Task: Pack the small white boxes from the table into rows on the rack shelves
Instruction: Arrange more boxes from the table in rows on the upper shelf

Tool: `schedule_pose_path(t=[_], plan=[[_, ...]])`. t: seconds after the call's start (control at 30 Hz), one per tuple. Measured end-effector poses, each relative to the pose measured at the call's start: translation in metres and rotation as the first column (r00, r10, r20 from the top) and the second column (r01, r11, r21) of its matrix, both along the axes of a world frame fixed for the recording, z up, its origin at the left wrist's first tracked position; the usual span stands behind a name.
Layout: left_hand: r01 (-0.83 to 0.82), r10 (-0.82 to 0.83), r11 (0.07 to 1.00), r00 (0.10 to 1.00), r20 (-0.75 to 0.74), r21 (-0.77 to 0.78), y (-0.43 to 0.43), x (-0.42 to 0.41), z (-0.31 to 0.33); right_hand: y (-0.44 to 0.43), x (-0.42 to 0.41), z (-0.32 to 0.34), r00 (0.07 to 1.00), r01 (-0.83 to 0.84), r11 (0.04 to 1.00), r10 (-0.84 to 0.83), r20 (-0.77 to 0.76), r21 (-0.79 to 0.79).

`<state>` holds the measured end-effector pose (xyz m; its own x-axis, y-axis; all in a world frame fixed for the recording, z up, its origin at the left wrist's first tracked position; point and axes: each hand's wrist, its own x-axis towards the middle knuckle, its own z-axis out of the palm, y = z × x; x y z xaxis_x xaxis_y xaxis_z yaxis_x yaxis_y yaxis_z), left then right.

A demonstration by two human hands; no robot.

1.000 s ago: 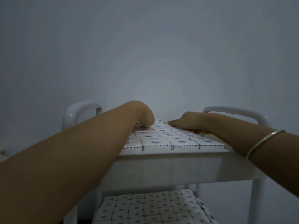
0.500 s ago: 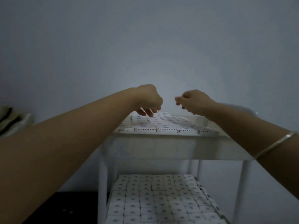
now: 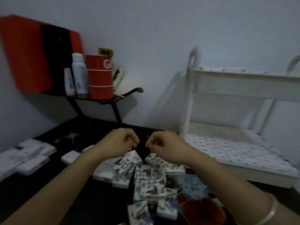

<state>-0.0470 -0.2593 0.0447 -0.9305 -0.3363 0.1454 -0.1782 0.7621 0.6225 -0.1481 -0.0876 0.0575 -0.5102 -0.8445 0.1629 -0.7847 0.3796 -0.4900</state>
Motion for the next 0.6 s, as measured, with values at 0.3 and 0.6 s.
schedule_pose_path(t=[0.3,0.6], plan=[[-0.098,0.104,0.975,0.994,0.018,-0.201,-0.085,0.042,-0.088,-0.091,-0.015,-0.084,0.975,0.112,0.871,-0.003,-0.221,0.479],[0.023,0.120,0.846,0.966,0.231,-0.533,-0.103,0.011,-0.085,-0.102,-0.019,-0.085,0.984,0.176,0.844,-0.161,-0.074,0.506]])
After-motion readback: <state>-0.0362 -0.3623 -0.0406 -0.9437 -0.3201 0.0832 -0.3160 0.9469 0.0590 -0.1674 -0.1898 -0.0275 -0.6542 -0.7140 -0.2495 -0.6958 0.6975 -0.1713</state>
